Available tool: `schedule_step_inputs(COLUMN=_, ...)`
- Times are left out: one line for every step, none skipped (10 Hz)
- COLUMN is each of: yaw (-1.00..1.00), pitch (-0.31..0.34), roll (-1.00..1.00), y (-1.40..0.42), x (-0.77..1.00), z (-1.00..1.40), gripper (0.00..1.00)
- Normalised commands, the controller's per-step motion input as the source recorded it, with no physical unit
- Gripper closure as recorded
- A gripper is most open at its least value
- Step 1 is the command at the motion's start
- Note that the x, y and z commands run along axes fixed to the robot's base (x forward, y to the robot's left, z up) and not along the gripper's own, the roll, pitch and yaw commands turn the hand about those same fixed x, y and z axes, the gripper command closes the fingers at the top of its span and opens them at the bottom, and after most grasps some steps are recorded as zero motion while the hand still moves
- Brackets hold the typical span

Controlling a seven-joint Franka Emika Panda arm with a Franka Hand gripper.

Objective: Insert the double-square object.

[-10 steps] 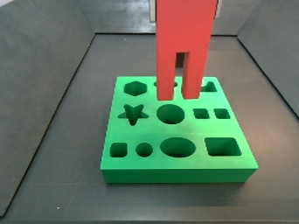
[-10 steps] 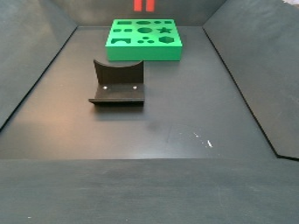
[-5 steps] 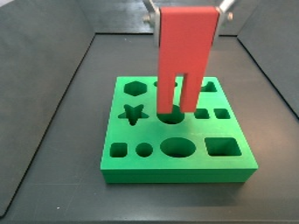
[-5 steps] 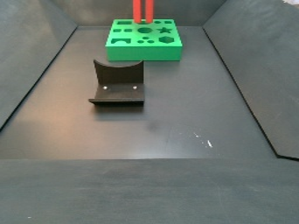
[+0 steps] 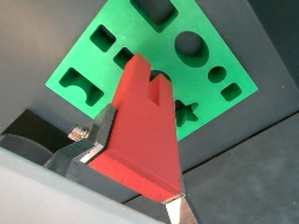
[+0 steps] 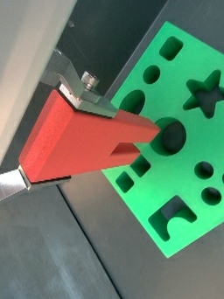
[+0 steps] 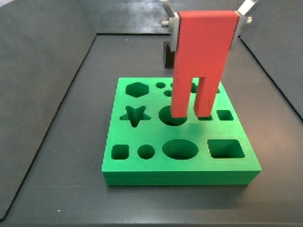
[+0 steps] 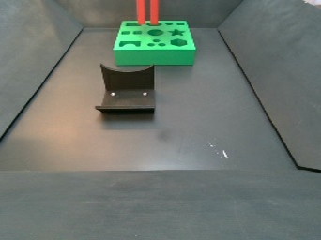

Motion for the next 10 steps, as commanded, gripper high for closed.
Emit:
schedule_step_inputs(yaw=0.00, pitch=0.000, roll=0.06, y=0.00, x=1.00, z=-0.11, gripper=1.00)
schedule_step_inputs(yaw=0.00, pitch=-0.016, roll=0.09, y=0.00, x=1.00, z=-0.12, gripper=1.00)
schedule_step_inputs(yaw=0.00, pitch=-0.029, roll=0.10, y=0.00, x=1.00, z=-0.13, gripper=1.00)
schedule_step_inputs(yaw=0.00, pitch=-0.023, roll=0.10, y=0.02, x=1.00, z=-0.15, gripper=1.00)
schedule_step_inputs(yaw=0.00, pitch=-0.024, roll=0.12, y=0.02, x=1.00, z=-0.15, gripper=1.00)
schedule_step_inputs(yaw=0.00, pitch=-0.030, roll=0.12, y=0.01, x=1.00, z=-0.14, gripper=1.00)
schedule_step_inputs(yaw=0.00, pitch=-0.044, roll=0.11, y=0.00, x=1.00, z=-0.14, gripper=1.00)
schedule_step_inputs(yaw=0.00, pitch=-0.059, roll=0.10, y=0.00, x=1.00, z=-0.14, gripper=1.00)
schedule_step_inputs(yaw=0.00, pitch=-0.056, roll=0.09, y=0.00, x=1.00, z=-0.16, gripper=1.00)
schedule_step_inputs(yaw=0.00, pitch=-0.053, roll=0.08, y=0.00, x=1.00, z=-0.19, gripper=1.00)
